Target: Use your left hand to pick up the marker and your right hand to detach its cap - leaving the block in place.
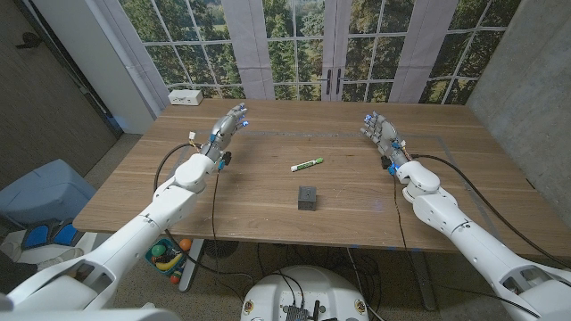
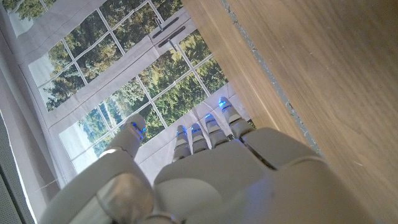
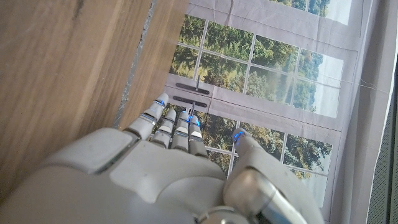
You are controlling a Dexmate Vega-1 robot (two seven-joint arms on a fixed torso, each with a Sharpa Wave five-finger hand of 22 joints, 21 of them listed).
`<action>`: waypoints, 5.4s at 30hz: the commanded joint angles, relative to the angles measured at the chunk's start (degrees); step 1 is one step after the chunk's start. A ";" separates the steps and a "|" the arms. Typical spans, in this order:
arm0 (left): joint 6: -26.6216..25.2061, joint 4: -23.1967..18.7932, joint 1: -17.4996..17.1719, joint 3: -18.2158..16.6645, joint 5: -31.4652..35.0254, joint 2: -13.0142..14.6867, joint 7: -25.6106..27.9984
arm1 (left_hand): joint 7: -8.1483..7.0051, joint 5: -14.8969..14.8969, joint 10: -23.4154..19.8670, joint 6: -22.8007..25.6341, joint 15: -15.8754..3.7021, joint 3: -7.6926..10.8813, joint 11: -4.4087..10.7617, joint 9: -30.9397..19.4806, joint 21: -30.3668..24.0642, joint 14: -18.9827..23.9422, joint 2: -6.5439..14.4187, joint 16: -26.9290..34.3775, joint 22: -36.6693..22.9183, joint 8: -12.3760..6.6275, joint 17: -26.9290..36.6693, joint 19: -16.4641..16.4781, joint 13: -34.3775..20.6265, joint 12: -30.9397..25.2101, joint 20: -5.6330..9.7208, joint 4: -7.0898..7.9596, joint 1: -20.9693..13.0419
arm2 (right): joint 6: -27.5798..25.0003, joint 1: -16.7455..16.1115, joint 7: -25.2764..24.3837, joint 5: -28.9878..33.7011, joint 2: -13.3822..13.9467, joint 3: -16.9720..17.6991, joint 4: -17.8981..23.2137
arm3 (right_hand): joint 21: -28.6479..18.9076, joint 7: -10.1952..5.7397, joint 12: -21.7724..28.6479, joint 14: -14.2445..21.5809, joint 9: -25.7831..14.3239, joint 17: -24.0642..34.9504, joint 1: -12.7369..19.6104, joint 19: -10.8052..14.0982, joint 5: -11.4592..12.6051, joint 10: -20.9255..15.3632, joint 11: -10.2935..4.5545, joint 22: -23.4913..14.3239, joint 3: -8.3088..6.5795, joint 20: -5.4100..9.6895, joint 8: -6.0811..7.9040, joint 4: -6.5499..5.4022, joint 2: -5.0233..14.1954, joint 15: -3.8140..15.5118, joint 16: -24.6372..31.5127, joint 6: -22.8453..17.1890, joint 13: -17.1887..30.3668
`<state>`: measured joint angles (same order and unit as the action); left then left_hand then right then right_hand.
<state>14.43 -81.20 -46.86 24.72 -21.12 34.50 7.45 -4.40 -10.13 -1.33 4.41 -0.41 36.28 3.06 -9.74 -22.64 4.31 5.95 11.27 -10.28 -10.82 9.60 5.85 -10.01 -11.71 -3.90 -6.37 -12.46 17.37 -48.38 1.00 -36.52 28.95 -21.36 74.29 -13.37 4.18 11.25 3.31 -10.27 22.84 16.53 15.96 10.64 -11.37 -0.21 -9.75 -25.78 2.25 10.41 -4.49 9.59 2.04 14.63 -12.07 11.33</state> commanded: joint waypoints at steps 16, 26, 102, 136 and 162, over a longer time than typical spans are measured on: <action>-7.80 -10.20 0.41 2.30 15.13 4.24 6.54 | 0.21 0.28 -1.95 1.67 -0.72 0.05 -0.11 -0.29 0.58 0.76 -0.47 -0.15 -0.31 -0.26 0.22 0.06 -0.28 -0.62 -0.72 -1.72 -0.56 | 2.95 0.19 1.58 0.03 -0.48 0.25 -1.32 | 0.22 -0.03 0.33 0.57 -0.12 -0.03 0.48 0.86 0.07 -0.76 0.31 -0.26 0.02 0.68 0.64 0.40 0.45 0.67 0.26 -0.69 0.21; -10.44 -12.99 0.85 3.54 19.97 5.29 7.21 | 0.25 0.29 -2.55 1.87 -0.81 -0.03 -0.18 -0.31 0.75 0.84 -0.46 -0.27 -0.34 -0.19 0.23 0.04 -0.31 -0.68 -0.55 -2.11 -0.65 | 5.33 -0.41 1.07 1.70 -0.10 0.27 0.33 | 0.31 0.05 0.42 0.77 -0.12 -0.09 0.55 1.01 0.04 -1.03 0.36 -0.27 0.00 0.72 0.76 0.61 0.53 0.93 0.31 -1.04 0.21; -31.34 -24.83 9.10 16.70 43.83 7.46 -9.86 | 0.63 0.21 -6.72 6.96 -1.93 -1.02 0.05 -0.51 2.57 1.72 -0.94 -0.52 -0.43 -0.65 0.26 -1.01 -0.53 -0.77 -0.01 -3.42 -1.09 | 8.74 -2.77 1.75 0.76 0.31 1.86 0.77 | 1.05 0.19 0.38 0.76 -0.14 -0.43 0.56 1.22 -0.14 -1.35 0.34 -0.29 0.10 0.54 0.69 1.62 0.50 0.67 0.11 -1.36 0.20; -47.74 -29.95 16.15 26.14 64.07 6.22 -28.14 | 0.95 0.15 -28.07 26.38 -5.20 -0.97 4.27 -1.06 5.22 14.70 -8.75 1.37 -0.52 -5.61 0.71 3.28 -1.47 -5.14 0.11 -4.26 -20.37 | 10.22 -3.57 2.98 -0.74 -0.06 2.63 0.40 | 1.20 0.39 0.54 0.99 -0.14 -0.49 0.00 1.48 -0.18 -1.94 0.59 -0.30 0.48 0.31 0.88 1.60 0.35 0.52 0.15 -2.03 0.20; -42.25 -25.50 20.64 30.01 69.04 4.37 -37.92 | 0.51 0.23 -29.25 27.63 -5.44 -1.74 4.93 -1.10 5.72 14.74 -9.92 0.91 -0.52 -5.42 0.74 3.43 -1.63 -4.84 0.08 -4.36 -23.11 | 11.07 -4.16 3.31 -1.62 -0.58 3.13 0.17 | 1.21 0.40 0.70 1.35 -0.16 -0.54 -0.41 1.90 -0.17 -2.69 0.70 -0.31 0.72 0.13 1.01 1.59 0.33 0.49 0.25 -2.76 0.22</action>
<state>-31.98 -108.48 -27.67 53.36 45.94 39.37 -27.44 -3.69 -10.14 -30.70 31.96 -2.36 34.84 8.07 -10.54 -17.10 19.16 -3.93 12.20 -10.54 -16.14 10.00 9.05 -11.34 -16.86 -3.99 -10.92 -34.77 27.98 -52.22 4.36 -38.01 28.52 -18.46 74.54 -12.20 4.69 11.47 3.90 -10.26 22.34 16.22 17.19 10.64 -13.52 0.51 -9.72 -25.23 2.26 11.08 -3.00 9.74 2.04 14.62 -14.43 11.32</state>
